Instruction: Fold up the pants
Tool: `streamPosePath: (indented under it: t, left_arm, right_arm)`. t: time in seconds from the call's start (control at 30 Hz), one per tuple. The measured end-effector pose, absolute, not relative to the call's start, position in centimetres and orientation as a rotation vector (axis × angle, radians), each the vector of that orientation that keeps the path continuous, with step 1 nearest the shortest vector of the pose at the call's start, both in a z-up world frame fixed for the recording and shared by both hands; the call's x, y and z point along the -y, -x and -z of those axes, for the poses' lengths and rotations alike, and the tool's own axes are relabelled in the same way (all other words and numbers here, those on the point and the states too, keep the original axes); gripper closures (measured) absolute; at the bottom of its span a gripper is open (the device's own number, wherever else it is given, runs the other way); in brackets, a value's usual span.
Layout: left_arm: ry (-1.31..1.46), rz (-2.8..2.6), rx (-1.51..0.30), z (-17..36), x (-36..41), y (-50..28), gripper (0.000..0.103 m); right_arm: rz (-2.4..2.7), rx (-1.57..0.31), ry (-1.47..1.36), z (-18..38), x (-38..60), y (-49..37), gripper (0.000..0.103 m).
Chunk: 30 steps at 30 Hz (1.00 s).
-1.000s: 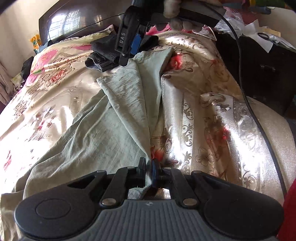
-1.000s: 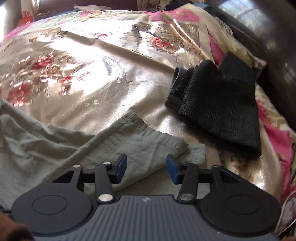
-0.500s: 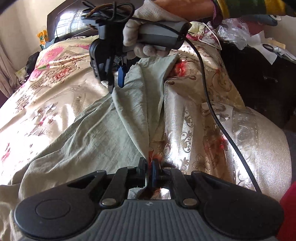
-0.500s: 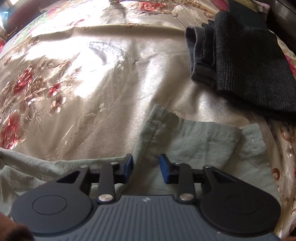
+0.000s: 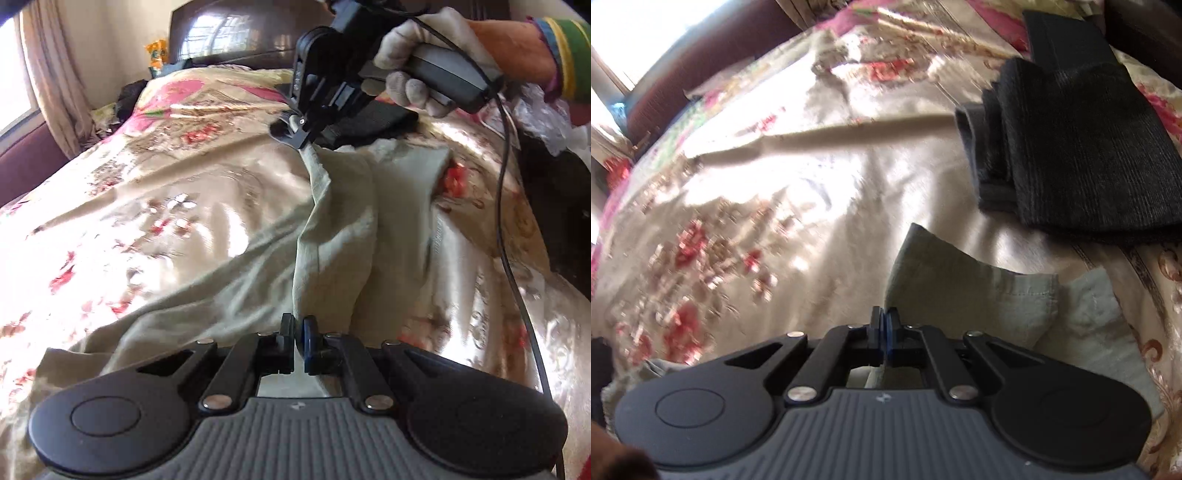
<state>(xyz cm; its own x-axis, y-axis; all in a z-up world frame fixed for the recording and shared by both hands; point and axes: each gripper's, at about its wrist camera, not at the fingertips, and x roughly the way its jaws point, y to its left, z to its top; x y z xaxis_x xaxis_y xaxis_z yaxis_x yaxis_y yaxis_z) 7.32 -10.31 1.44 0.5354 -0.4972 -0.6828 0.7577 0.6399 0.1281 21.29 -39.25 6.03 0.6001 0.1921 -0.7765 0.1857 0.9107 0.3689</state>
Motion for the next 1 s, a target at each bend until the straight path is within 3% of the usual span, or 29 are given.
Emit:
streamPosePath:
  t: [0.17, 0.27, 0.37, 0.53, 0.63, 0.8, 1.0]
  left_arm:
    - [-0.377, 0.598, -0.508, -7.3, 6.4, -9.4, 0.082]
    - [-0.364, 0.567, -0.416, -9.4, 5.4, -8.2, 0.082]
    - [-0.346, 0.635, -0.441, -8.2, 6.6, -7.2, 0.082]
    - [-0.479, 0.763, -0.611, -1.3, 12.4, -5.8, 0.082]
    - [-0.59, 0.793, -0.681, 1.8, 14.9, -5.0, 0.081]
    - [-0.646, 0.789, -0.691, 2.2, 15.8, -4.7, 0.079]
    - [-0.623, 0.759, -0.659, 1.0, 14.9, -5.1, 0.077]
  right_arm:
    - [-0.189, -0.62, -0.549, -14.7, 39.2, -18.8, 0.102]
    - [-0.178, -0.51, -0.591, -16.2, 41.1, -15.0, 0.102]
    - [-0.052, -0.536, -0.666, -12.9, 44.8, -11.1, 0.102]
    - [0.271, -0.74, -0.796, -0.8, 51.8, -7.3, 0.101]
    - [0.317, -0.782, -0.832, 3.3, 53.5, -6.7, 0.102]
    - [0.295, -0.783, -0.671, 1.2, 52.5, -7.6, 0.094]
    - [0.316, -0.775, -0.496, -0.4, 50.7, -8.5, 0.094]
